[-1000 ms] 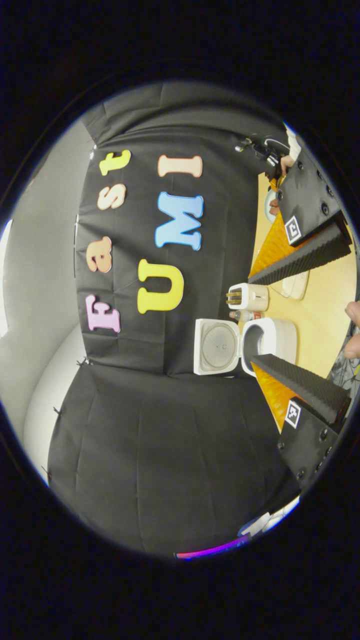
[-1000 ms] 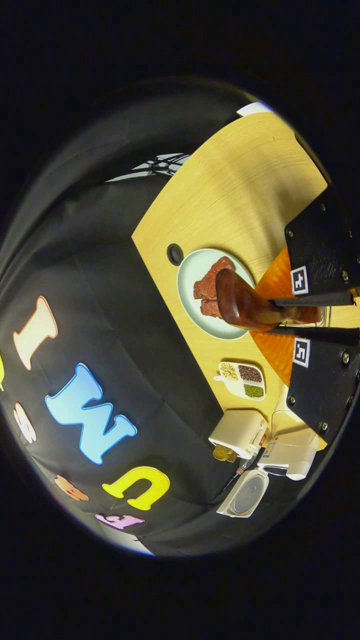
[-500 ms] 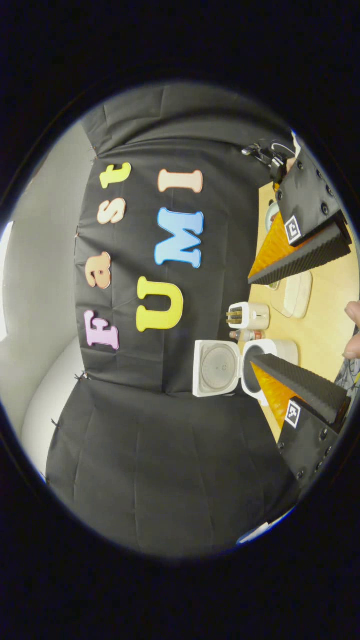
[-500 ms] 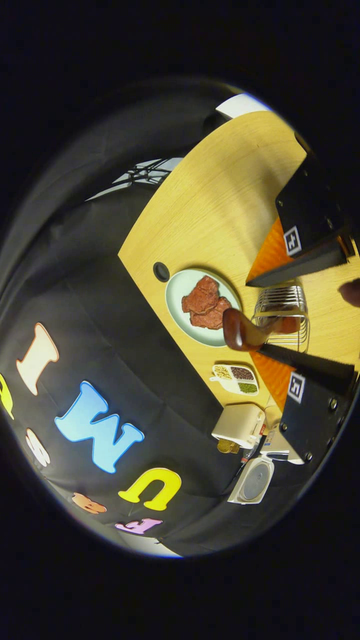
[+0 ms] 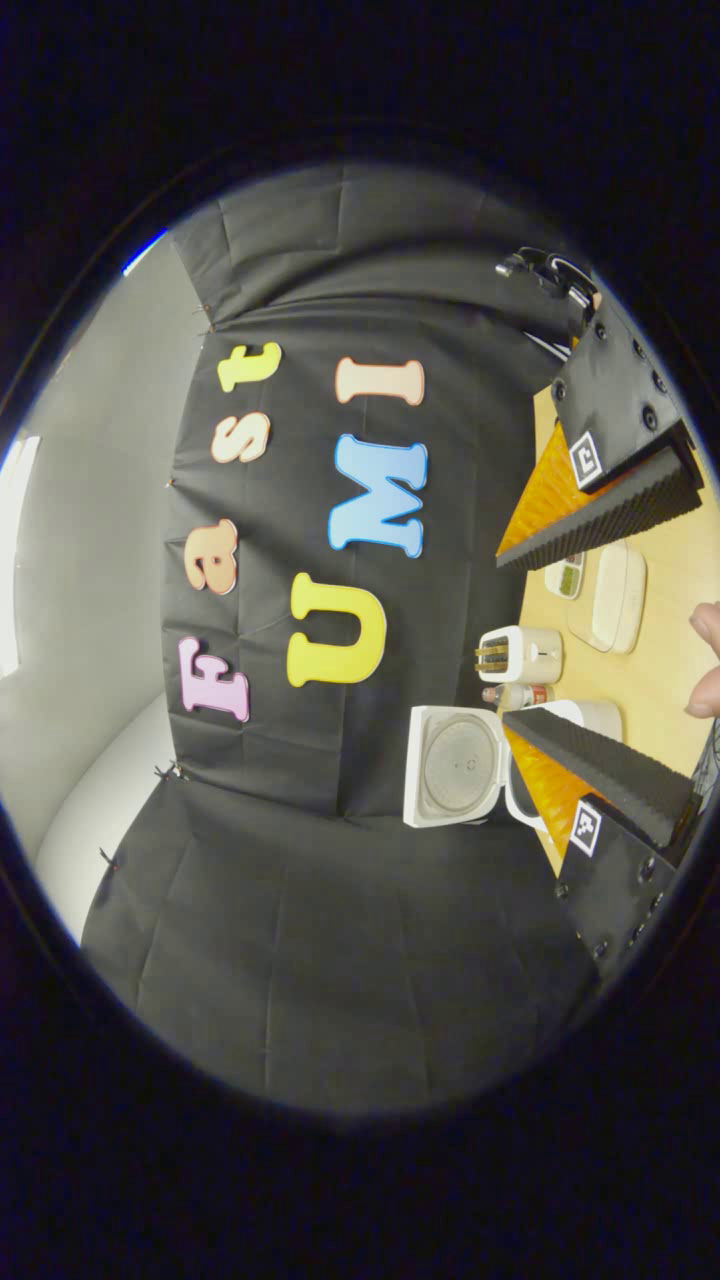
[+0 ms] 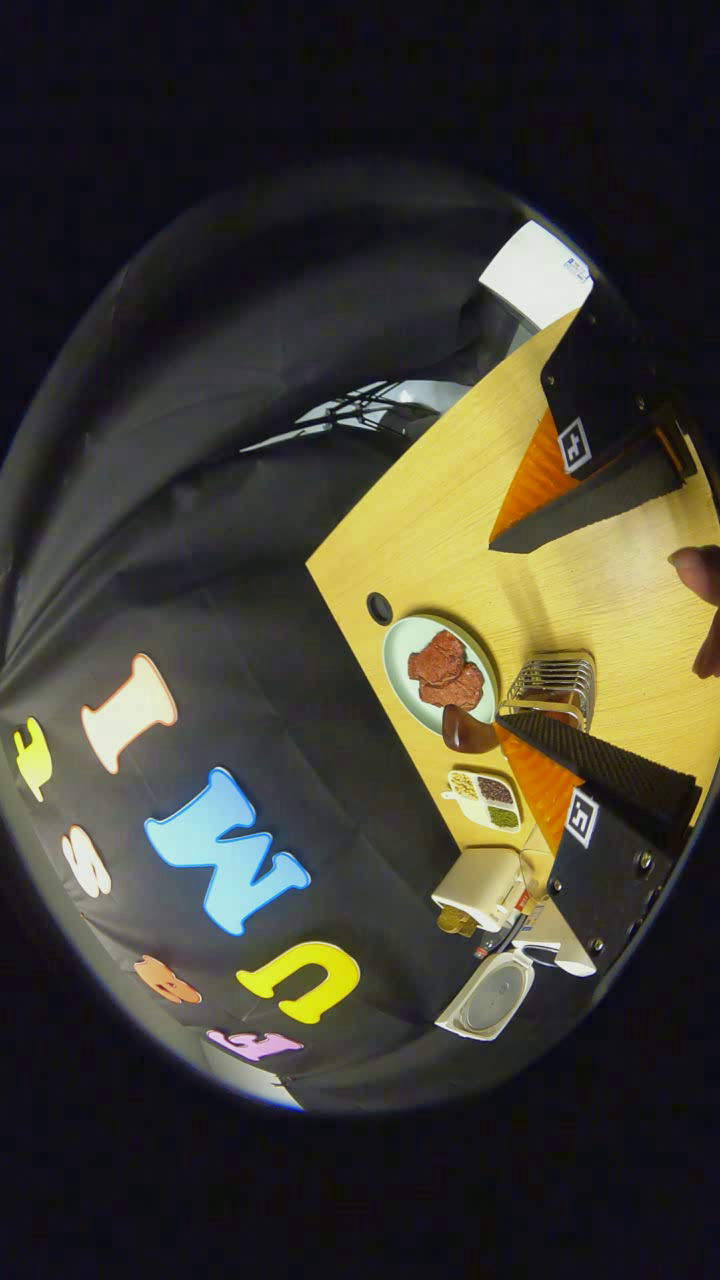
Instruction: Close the left gripper, press the button to open the rice cooker; take a wooden spoon from the chopstick holder with the right hand, scoop a spoonful of rice and pour it into the rice cooker, then put the wooden spoon back into the chopstick holder.
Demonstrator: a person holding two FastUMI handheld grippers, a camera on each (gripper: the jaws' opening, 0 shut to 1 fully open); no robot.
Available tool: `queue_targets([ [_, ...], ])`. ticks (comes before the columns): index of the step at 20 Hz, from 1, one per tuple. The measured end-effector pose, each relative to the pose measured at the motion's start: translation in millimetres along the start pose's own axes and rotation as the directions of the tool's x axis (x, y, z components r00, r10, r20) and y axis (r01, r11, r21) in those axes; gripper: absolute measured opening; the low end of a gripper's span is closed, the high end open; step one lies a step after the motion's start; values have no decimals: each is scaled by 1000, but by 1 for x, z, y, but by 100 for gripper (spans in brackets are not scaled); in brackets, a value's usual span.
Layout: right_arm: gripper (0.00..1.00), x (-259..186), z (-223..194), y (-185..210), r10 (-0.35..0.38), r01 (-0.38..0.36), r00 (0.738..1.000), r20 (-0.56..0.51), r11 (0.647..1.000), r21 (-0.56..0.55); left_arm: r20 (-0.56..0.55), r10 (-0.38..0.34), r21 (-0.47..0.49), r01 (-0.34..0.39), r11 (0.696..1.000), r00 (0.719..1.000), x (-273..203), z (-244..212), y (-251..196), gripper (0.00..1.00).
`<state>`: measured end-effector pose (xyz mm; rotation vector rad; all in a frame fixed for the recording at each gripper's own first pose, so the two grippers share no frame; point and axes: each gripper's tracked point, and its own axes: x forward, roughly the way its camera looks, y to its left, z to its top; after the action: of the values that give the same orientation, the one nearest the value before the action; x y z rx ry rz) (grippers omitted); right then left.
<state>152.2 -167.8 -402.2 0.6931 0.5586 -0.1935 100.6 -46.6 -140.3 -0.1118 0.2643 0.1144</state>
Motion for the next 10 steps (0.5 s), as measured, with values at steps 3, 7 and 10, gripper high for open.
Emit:
queue_targets([
  [3,98,-43,25,19,-8,17,987,162,999,-52,17,-56,-39,56,998,998,29,2,25,94],
  [7,98,-102,38,86,-6,37,964,265,993,-112,55,-101,-101,106,989,993,65,20,82,94],
  [10,98,-139,46,132,-14,118,917,398,964,-239,83,-124,-136,134,982,989,91,28,130,94],
])
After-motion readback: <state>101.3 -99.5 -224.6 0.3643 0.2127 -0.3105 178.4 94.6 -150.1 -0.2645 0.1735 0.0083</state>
